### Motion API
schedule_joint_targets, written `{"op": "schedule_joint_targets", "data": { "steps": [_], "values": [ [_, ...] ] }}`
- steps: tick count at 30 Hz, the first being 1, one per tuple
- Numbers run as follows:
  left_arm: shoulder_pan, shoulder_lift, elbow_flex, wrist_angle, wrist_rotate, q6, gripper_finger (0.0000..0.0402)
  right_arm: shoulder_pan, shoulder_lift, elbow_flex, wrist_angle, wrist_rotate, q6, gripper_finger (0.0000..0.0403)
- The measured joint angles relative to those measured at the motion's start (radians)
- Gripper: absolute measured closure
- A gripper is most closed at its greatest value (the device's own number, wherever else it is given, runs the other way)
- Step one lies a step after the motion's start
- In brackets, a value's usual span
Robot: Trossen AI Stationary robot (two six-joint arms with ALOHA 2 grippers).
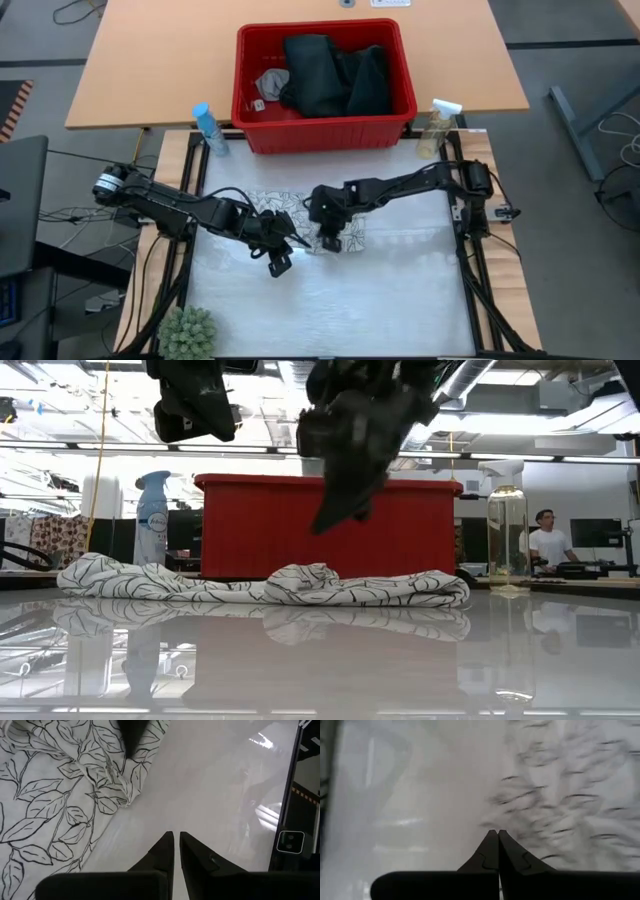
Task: Fold laundry
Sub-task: Fold the white-patterned shirt
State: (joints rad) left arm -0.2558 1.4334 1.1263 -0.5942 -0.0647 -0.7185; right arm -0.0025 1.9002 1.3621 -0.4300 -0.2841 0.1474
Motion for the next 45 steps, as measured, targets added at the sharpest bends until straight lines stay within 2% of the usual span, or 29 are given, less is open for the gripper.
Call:
{"op": "schedule_joint_targets", "data": {
  "steps": [4,13,23,31,36,42,45],
  "values": [
    [0.0,0.0,0.0,0.0,0.0,0.008,0.0383,0.017,0.02,0.0,-0.095,-0.012,-0.025,0.0385],
    [0.0,0.0,0.0,-0.004,0.001,0.019,0.0383,-0.007,0.132,0.0,-0.021,0.048,-0.017,0.0386],
    [0.0,0.0,0.0,-0.014,-0.007,0.018,0.0383,-0.046,0.133,0.082,-0.036,0.052,-0.038,0.0384],
    [0.0,0.0,0.0,-0.014,-0.029,0.018,0.0383,-0.072,0.134,0.084,0.127,0.052,-0.043,0.0379],
    [0.0,0.0,0.0,-0.016,-0.029,0.018,0.0383,-0.068,0.127,0.084,0.123,0.011,-0.073,0.0371],
    [0.0,0.0,0.0,-0.016,-0.03,0.004,0.0383,-0.076,0.087,0.084,-0.053,0.219,-0.055,0.0387],
    [0.0,0.0,-0.001,0.009,-0.054,-0.004,0.0383,-0.093,0.065,0.084,-0.129,0.261,-0.004,0.038]
  ]
}}
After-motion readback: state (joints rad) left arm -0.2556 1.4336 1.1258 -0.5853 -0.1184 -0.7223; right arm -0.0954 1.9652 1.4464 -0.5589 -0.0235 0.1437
